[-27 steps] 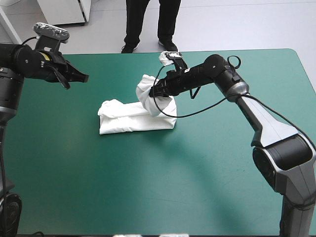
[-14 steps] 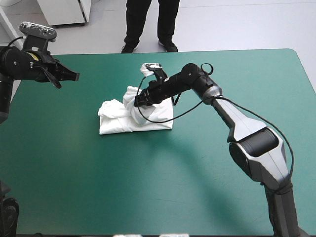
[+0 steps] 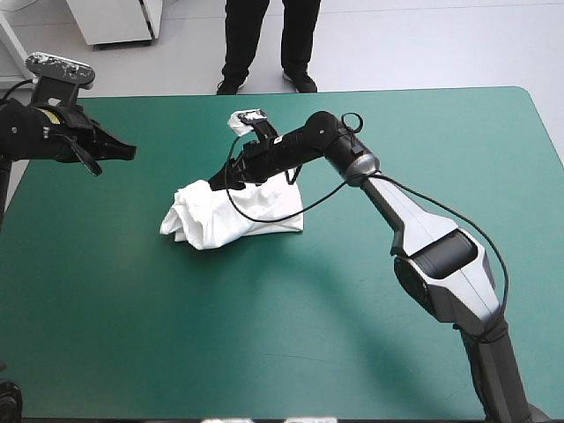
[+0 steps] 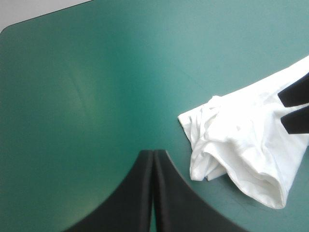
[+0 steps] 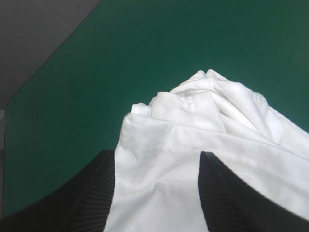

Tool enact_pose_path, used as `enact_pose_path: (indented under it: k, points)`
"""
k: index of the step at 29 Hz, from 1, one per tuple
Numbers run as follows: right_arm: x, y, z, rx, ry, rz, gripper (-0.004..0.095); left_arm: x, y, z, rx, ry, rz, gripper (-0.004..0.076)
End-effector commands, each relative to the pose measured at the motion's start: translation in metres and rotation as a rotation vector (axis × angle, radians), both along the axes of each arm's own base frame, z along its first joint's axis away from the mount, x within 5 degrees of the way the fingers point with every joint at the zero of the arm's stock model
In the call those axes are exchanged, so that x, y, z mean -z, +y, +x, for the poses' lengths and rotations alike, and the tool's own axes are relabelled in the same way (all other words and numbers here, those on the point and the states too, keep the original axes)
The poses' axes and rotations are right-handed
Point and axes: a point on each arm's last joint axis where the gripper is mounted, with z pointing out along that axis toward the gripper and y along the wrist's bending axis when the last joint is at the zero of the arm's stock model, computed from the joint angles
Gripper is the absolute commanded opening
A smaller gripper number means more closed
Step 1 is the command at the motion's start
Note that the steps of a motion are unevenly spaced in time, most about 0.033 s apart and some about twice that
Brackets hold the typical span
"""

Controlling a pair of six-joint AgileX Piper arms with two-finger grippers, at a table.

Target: Fold the cloth

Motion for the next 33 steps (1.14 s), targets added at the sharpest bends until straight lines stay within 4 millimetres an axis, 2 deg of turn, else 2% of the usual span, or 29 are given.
enact_pose_path:
  k: [1, 5, 9, 13, 15, 17, 21, 24, 29, 30, 33]
  points:
    - [-0.056, -0.02, -0.007, 0.018, -0.071, 0.066, 0.0513, -0.024, 0.001, -0.019, -0.005, -0.124, -0.015, -0.0009]
    - [-0.06, -0.058, 0.008, 0.094, -0.085, -0.057, 0.0514, -0.03, 0.002, -0.029, -0.006, -0.152, -0.015, -0.0009]
    - [-0.079, -0.108, 0.019, 0.221, -0.133, -0.153, 0.0514, -0.038, 0.006, -0.039, -0.026, -0.199, -0.002, -0.0009]
    - [-0.097, -0.157, 0.022, 0.353, -0.147, -0.209, 0.0515, -0.039, 0.009, -0.04, -0.066, -0.208, 0.003, -0.0004]
    - [-0.101, -0.175, 0.018, 0.39, -0.142, -0.224, 0.0516, -0.039, 0.009, -0.04, -0.067, -0.206, 0.005, 0.0031]
    - [-0.097, -0.188, 0.015, 0.41, -0.108, -0.238, 0.0516, -0.04, 0.009, -0.039, -0.067, -0.211, 0.005, 0.0092]
    - [-0.076, -0.191, 0.013, 0.39, -0.053, -0.264, 0.0521, -0.04, 0.009, -0.039, -0.064, -0.213, 0.008, 0.0234]
    - [-0.059, -0.18, 0.017, 0.361, -0.014, -0.242, 0.0547, -0.04, 0.009, -0.039, -0.068, -0.215, 0.003, 0.0317]
    - [-0.024, -0.155, 0.028, 0.307, 0.049, -0.227, 0.055, -0.041, 0.009, -0.038, -0.068, -0.234, 0.0, 0.0322]
    - [-0.008, -0.144, 0.033, 0.289, 0.083, -0.217, 0.055, -0.041, 0.009, -0.038, -0.07, -0.231, -0.002, 0.0322]
    - [0.014, -0.131, 0.038, 0.266, 0.124, -0.216, 0.055, -0.041, 0.009, -0.039, -0.07, -0.23, -0.001, 0.0313]
